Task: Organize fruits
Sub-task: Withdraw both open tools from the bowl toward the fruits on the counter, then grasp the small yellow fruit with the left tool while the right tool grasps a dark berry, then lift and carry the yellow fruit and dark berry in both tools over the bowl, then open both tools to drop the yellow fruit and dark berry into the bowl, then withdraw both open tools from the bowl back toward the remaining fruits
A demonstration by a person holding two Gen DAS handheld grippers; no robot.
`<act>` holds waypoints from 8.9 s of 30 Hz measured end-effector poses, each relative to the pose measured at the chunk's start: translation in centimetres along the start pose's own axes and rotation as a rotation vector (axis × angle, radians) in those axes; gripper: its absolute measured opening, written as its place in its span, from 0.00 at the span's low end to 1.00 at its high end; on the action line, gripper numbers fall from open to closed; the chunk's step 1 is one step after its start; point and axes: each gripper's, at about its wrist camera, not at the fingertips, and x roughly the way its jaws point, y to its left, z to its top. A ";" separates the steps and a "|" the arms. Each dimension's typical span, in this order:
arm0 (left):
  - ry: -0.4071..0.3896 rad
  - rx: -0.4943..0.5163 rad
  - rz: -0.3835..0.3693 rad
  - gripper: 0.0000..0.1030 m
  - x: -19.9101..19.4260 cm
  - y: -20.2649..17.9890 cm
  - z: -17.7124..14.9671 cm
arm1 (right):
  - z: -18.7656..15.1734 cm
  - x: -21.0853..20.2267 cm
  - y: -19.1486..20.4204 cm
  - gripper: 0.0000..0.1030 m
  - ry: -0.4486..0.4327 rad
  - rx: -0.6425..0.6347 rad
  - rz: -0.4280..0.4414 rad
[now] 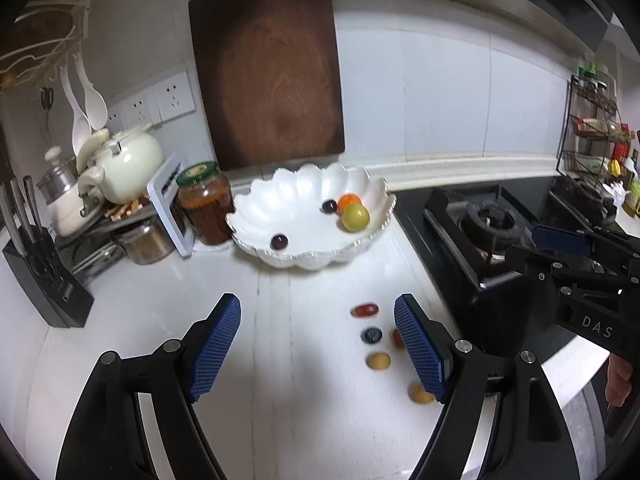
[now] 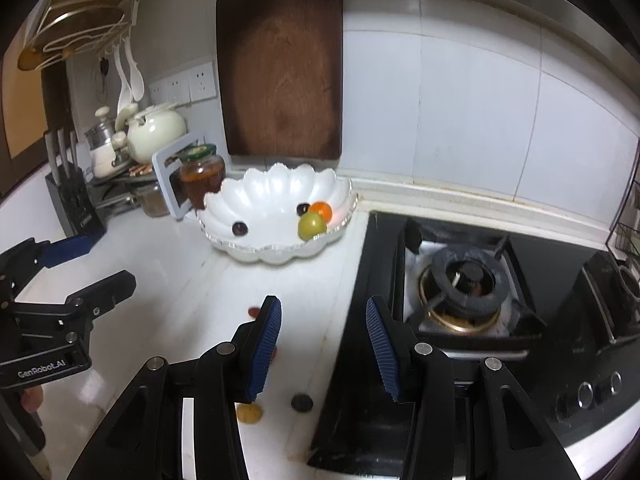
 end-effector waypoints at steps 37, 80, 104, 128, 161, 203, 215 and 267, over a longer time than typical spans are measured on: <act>0.229 0.119 -0.198 0.58 8.6 -2.3 -4.9 | -6.8 7.2 1.6 0.37 0.279 -0.011 0.081; 0.358 0.080 -0.283 0.23 13.4 -4.1 -5.8 | -8.2 11.2 0.6 0.23 0.382 0.017 0.152; 0.171 -0.045 -0.209 0.23 8.4 -1.1 -2.1 | -3.0 7.3 1.1 0.23 0.155 0.050 0.146; -0.055 -0.082 -0.075 0.23 4.7 3.6 3.2 | 4.0 6.2 3.2 0.23 -0.063 0.023 0.147; -0.059 -0.130 -0.027 0.23 12.4 8.5 13.0 | 14.9 14.6 4.2 0.23 -0.069 0.024 0.139; 0.327 -0.165 -0.060 0.23 31.7 9.4 15.6 | 17.8 31.4 2.2 0.23 0.228 0.039 0.055; 0.298 -0.136 -0.009 0.41 30.6 9.5 15.7 | 17.4 31.0 1.9 0.34 0.230 0.035 0.026; -0.027 -0.018 -0.025 0.52 2.5 4.0 7.8 | 9.0 3.3 3.1 0.35 -0.108 -0.044 0.073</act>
